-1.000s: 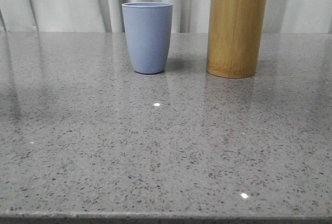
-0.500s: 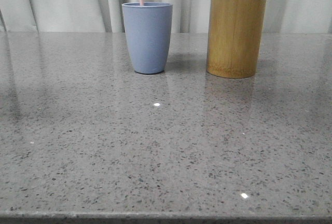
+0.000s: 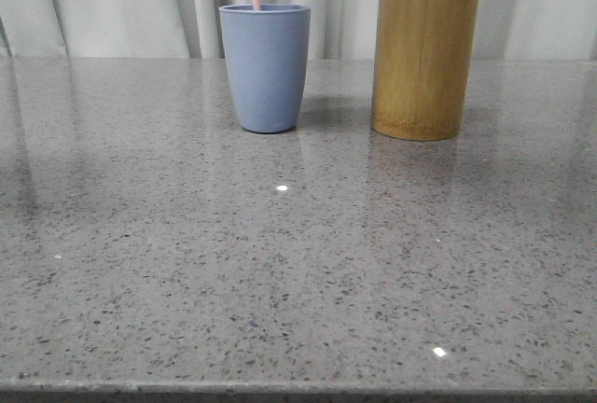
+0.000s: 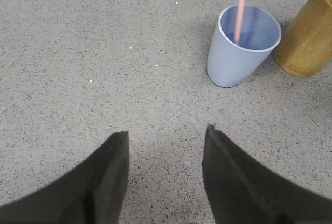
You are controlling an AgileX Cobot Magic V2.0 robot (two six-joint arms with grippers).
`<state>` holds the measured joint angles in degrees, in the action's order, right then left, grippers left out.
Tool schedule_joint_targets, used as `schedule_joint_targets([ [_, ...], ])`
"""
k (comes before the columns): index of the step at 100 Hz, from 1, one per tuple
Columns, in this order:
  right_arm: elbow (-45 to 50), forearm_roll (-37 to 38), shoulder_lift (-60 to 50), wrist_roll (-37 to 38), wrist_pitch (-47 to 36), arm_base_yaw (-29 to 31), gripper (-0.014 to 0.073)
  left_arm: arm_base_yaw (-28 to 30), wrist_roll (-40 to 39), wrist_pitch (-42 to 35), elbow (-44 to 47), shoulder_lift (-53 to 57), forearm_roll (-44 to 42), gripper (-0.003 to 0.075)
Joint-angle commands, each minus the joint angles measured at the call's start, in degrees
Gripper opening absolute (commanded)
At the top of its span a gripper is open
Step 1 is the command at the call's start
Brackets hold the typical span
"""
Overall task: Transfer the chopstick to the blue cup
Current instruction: 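Move the pink stick over the blue cup and lower it inside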
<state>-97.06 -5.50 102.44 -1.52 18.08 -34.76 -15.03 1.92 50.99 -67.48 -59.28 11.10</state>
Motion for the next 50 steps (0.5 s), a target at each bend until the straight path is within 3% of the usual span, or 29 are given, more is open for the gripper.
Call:
schedule_joint_targets([
  [1, -1.74, 0.57, -3.22, -0.57, -3.45, 0.46, 0.0264, 0.23, -0.36, -3.64, -1.42, 0.97, 0.74, 0.0323],
  [34, -1.74, 0.57, -5.12, -0.57, -2.11, 0.51, 0.0294, 0.23, -0.36, -4.15, -1.42, 1.85, 0.31, 0.0323],
  [50, -1.74, 0.57, -7.97, -0.57, 0.54, 0.65, 0.0255, 0.23, -1.20, -6.74, 0.43, 4.59, -1.40, 0.0323],
])
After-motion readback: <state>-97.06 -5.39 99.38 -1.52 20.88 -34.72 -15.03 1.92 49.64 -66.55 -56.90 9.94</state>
